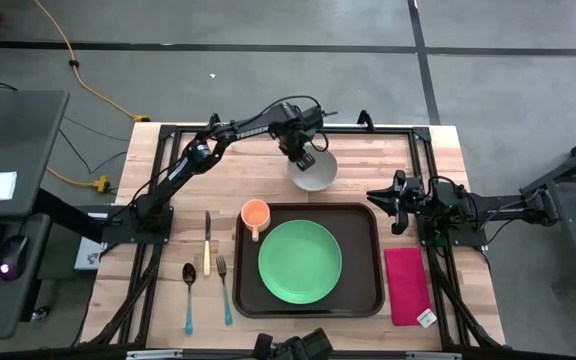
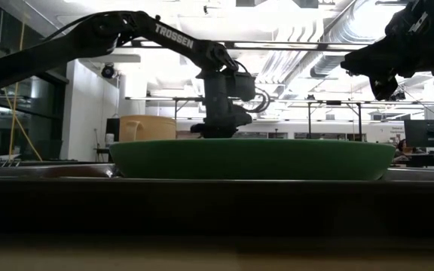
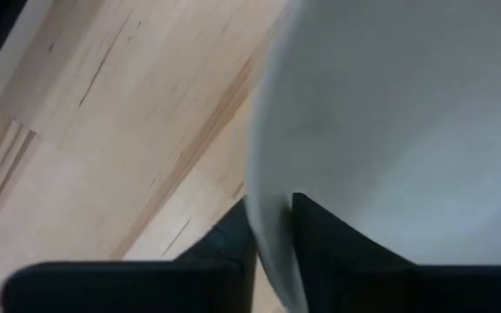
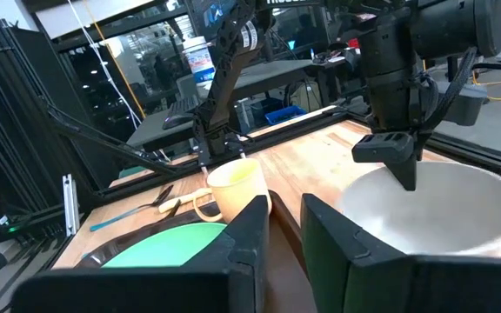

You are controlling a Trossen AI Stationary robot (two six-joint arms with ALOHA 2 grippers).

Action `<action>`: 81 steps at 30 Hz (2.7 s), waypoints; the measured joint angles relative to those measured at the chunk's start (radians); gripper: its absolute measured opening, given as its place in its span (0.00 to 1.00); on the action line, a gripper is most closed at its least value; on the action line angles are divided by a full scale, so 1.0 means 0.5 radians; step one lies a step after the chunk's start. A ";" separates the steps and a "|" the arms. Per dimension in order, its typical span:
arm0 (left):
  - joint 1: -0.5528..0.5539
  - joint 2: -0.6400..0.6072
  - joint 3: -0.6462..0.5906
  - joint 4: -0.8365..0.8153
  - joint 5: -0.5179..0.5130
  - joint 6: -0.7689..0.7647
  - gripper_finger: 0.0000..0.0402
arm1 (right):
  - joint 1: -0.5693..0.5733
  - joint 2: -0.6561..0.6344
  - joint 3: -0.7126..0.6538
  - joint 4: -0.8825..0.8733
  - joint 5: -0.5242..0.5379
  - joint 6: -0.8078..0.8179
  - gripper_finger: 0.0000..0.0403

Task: Set up tray
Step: Put the gray bowl on top of the green plate

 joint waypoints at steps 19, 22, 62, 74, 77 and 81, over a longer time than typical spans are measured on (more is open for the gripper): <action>0.003 -0.007 0.003 0.086 0.088 0.013 0.05 | 0.000 0.001 0.000 0.000 0.000 -0.001 0.12; 0.003 -0.006 0.003 0.086 0.099 0.013 0.05 | 0.000 0.000 0.000 0.000 0.000 -0.001 0.12; 0.108 -0.128 0.068 -0.140 0.475 0.092 0.04 | 0.001 0.001 0.000 -0.032 0.007 -0.098 0.13; 0.132 -0.169 0.068 -0.194 0.670 0.121 0.04 | 0.001 0.000 0.000 -0.031 0.007 -0.098 0.12; 0.132 -0.169 0.067 -0.204 0.691 0.121 0.04 | 0.000 0.000 0.000 -0.032 0.007 -0.098 0.12; 0.131 -0.169 0.067 -0.242 0.694 0.122 0.04 | 0.001 0.001 0.000 -0.031 0.007 -0.098 0.13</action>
